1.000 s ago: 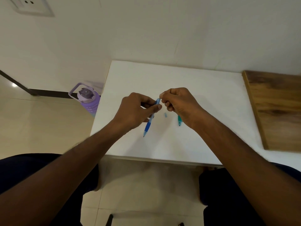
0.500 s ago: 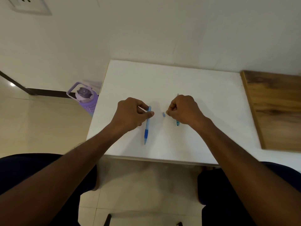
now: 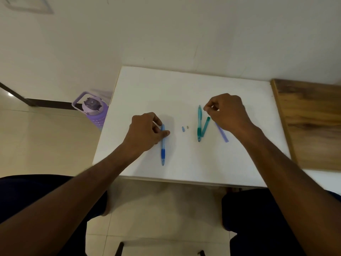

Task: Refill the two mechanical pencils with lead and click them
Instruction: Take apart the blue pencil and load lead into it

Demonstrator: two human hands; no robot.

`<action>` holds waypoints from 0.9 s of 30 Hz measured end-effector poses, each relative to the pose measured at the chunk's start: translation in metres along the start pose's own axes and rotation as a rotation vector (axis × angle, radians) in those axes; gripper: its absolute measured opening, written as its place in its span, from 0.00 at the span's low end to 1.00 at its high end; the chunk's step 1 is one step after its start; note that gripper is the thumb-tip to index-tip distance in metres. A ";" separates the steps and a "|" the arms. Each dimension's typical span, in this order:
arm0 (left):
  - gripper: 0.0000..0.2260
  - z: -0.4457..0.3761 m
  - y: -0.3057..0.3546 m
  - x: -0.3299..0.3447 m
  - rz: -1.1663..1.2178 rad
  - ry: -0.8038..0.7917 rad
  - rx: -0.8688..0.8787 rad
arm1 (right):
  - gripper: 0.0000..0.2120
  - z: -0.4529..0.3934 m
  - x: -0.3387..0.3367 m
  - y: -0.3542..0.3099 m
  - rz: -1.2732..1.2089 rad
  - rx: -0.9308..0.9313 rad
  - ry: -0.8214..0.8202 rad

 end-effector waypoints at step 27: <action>0.21 0.004 0.006 -0.039 -0.319 0.177 0.010 | 0.19 0.012 0.041 0.032 0.047 0.155 0.077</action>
Point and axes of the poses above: each hand's wrist, its own z-axis away from the middle knuckle, its own x-axis out of the palm, y = z × x, the point moved 4 cm from there along -z, towards the middle knuckle, and after that the axes turned 15 degrees about -z, right-handed, at the moved point
